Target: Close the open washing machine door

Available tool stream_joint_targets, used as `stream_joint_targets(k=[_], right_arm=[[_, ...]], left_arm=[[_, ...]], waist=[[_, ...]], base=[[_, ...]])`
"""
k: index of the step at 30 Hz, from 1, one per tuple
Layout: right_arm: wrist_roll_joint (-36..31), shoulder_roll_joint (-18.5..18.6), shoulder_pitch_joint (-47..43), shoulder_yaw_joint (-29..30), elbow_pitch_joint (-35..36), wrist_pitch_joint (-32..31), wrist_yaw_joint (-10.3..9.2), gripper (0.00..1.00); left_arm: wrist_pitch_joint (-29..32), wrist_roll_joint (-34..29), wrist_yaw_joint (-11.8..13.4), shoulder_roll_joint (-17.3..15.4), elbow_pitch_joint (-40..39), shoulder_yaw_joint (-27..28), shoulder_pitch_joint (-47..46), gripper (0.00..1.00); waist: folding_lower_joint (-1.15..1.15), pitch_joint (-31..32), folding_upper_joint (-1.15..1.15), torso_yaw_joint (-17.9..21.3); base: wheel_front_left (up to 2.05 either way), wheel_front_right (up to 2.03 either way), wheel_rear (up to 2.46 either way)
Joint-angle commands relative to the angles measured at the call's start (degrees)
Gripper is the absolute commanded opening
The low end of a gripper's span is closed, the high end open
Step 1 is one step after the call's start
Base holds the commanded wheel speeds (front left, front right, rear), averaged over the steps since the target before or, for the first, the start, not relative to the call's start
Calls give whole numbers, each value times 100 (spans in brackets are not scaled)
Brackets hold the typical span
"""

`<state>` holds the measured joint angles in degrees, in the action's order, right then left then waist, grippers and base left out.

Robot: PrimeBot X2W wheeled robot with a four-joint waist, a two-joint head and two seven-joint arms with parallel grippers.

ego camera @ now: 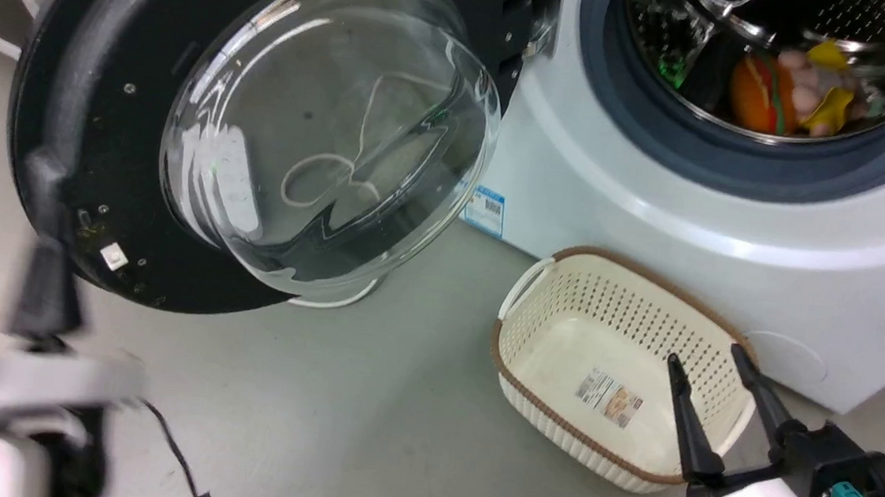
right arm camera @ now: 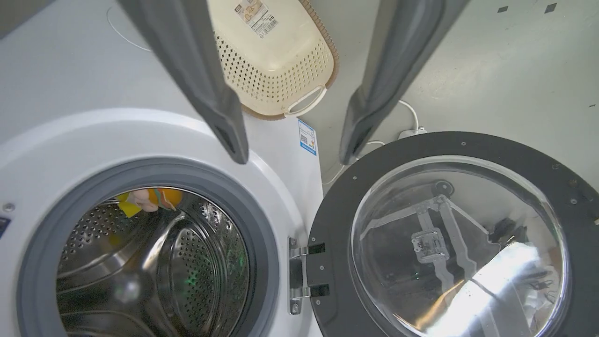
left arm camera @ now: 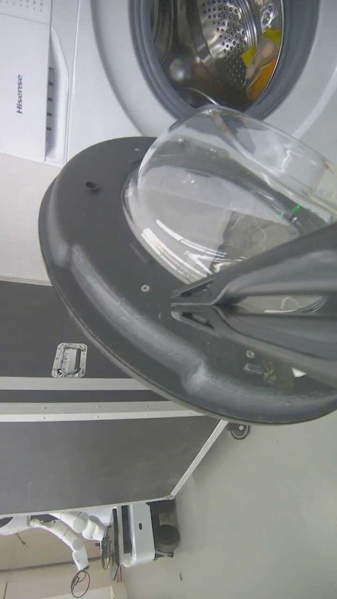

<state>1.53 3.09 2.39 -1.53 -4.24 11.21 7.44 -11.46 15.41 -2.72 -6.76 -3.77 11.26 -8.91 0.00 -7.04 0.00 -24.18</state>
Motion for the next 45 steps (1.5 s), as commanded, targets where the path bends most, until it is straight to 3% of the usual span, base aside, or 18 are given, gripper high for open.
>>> stream_joint_targets(k=[1,7,11,17,20,21,22,23,27,34,42,45], right_arm=[[-46,-17,-19,22,54,15,4,100],[-83,50,48,133,191,-6,4,100],[-52,123,125,126,265,-7,4,100],[11,190,222,52,274,30,4,100],[28,219,241,41,278,60,4,100],[28,219,241,41,278,60,4,100],[29,232,242,36,277,77,4,100],[29,232,242,36,277,77,4,100],[33,233,241,58,247,112,5,100],[67,162,218,118,122,153,5,100],[141,20,165,425,-186,258,5,100],[181,-6,155,590,-290,295,5,100]], left_arm=[[-60,197,-31,-150,43,212,-239,0],[350,1520,-91,-837,874,1235,-1501,0],[904,2308,-70,-1339,1856,1709,-2226,0],[2816,4229,133,-1605,3342,2438,-3135,0],[3703,4788,82,-1737,3698,2494,-3308,0],[3703,4788,82,-1737,3698,2494,-3308,0],[4207,5060,33,-1771,3837,2467,-3369,0],[4207,5060,33,-1771,3837,2467,-3369,0],[5292,5606,-129,-1707,3860,2340,-3356,0],[6343,6014,-210,-1463,3413,2132,-2946,0],[7380,6228,-191,-810,2114,1625,-1899,0],[7634,6289,-172,-343,1427,1308,-1439,0]], waist=[[0,-205,0,1],[0,-577,0,72],[0,-777,0,124],[0,-919,0,212],[0,-974,0,207],[0,-974,0,207],[0,-998,0,192],[0,-998,0,192],[0,-987,0,160],[0,-766,0,208],[0,-281,0,343],[0,-120,0,406]], base=[[0,0,0],[0,0,0],[0,0,0],[0,0,0],[0,0,0],[0,0,0],[0,0,0],[0,0,0],[0,0,0],[0,0,0],[0,0,0],[0,0,0]])
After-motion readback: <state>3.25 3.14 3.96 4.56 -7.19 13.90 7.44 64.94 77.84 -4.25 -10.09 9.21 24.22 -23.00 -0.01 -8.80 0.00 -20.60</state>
